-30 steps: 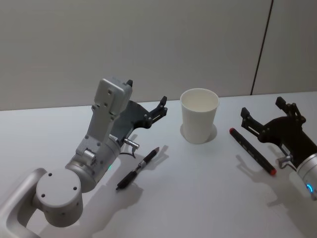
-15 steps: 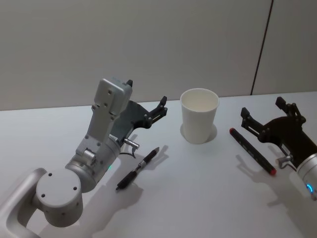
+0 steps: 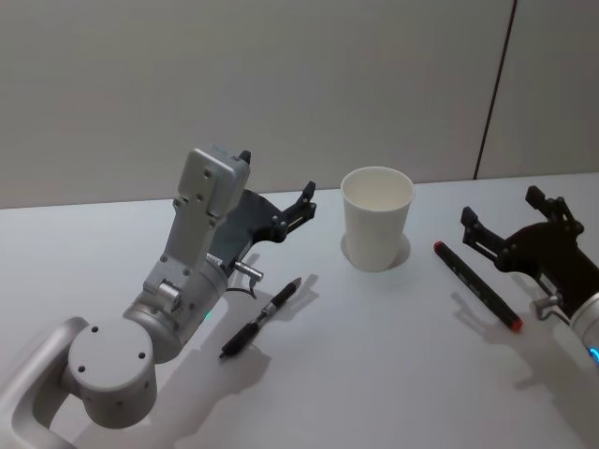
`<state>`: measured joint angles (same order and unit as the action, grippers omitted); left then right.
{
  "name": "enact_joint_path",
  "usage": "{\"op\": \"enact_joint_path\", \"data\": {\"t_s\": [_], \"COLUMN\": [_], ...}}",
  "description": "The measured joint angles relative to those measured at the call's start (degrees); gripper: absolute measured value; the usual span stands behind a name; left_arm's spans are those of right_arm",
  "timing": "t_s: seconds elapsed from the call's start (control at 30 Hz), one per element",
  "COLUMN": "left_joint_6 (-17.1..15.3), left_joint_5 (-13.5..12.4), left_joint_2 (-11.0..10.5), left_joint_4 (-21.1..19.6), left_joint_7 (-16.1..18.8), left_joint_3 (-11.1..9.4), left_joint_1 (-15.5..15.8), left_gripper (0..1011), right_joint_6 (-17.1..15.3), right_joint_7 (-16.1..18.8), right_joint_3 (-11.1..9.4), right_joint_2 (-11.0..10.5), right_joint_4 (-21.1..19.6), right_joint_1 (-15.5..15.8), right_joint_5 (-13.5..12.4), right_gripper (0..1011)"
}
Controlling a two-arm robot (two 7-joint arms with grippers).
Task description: Place the pen into the pen holder.
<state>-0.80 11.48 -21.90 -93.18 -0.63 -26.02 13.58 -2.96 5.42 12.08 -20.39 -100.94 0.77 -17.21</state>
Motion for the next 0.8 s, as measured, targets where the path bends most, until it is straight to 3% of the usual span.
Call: {"op": "enact_joint_path", "data": {"t_s": [0.53,0.8], "left_joint_6": [0.0,0.0], "left_joint_5": [0.0,0.0], "left_joint_2": [0.0,0.0], "left_joint_4": [0.0,0.0], "left_joint_7": [0.0,0.0], "left_joint_3": [0.0,0.0], "left_joint_1": [0.0,0.0], "left_gripper": [1001,1001], "right_joint_6": [-3.1,-7.1], "right_joint_7": [-0.8,-1.3], "right_joint_3": [-1.9,-2.0], "right_joint_2": [-2.7,-2.8], "right_joint_4": [-2.4,-2.7], "right_joint_1": [2.7,2.3], "right_joint_5": [-1.9,-1.0], "right_gripper": [1001,1001]}}
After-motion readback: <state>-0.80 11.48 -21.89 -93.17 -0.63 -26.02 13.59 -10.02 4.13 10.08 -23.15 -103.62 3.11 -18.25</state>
